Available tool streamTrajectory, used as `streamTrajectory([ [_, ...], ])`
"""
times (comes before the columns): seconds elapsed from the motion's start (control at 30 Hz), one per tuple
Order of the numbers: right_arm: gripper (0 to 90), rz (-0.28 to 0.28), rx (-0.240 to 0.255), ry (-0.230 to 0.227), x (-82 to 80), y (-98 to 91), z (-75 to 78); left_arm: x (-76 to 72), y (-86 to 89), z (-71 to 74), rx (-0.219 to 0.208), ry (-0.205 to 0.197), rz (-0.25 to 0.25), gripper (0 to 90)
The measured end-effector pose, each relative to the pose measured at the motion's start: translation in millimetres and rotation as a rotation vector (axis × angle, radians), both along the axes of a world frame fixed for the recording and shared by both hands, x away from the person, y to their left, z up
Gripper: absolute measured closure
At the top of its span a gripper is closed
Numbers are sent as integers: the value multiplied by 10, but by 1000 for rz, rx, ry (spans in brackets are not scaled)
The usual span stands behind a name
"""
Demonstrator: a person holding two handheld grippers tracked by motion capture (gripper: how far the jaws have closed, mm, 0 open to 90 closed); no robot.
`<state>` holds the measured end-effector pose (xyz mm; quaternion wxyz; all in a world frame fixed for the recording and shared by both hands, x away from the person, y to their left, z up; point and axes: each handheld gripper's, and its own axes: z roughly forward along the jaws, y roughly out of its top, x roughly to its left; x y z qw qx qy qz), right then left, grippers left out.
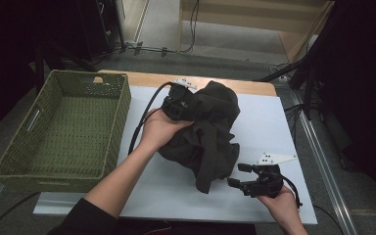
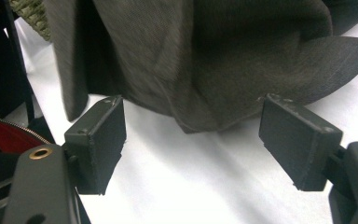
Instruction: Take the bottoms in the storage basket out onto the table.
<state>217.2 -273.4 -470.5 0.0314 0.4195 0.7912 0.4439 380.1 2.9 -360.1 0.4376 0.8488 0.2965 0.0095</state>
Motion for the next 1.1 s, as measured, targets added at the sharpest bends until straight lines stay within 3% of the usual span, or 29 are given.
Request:
streamTrajectory([
  [0.1, 214, -4, -2, -3, 3, 1, -8, -10, 40, -172, 18, -2, 4, 602],
  [0.23, 214, -8, -11, -2, 5, 6, -18, -18, 99, -299, 3, -9, 13, 570],
  [0.57, 214, -24, -24, 0, 34, 3, -45, 34, 285, -641, -5, 52, 34, 473],
  [0.67, 214, -29, -28, 6, 54, 3, -57, 49, 319, -701, 22, 59, 41, 390],
  [0.8, 214, -32, -35, 4, 79, 25, -67, 62, 392, -795, -2, 79, 41, 320],
  [0.9, 214, -33, -44, 6, 93, 42, -71, 70, 407, -820, 10, 95, 32, 260],
  [1.1, 214, -47, -64, 2, 186, 77, -73, 5, 470, -753, 12, 90, 46, 143],
])
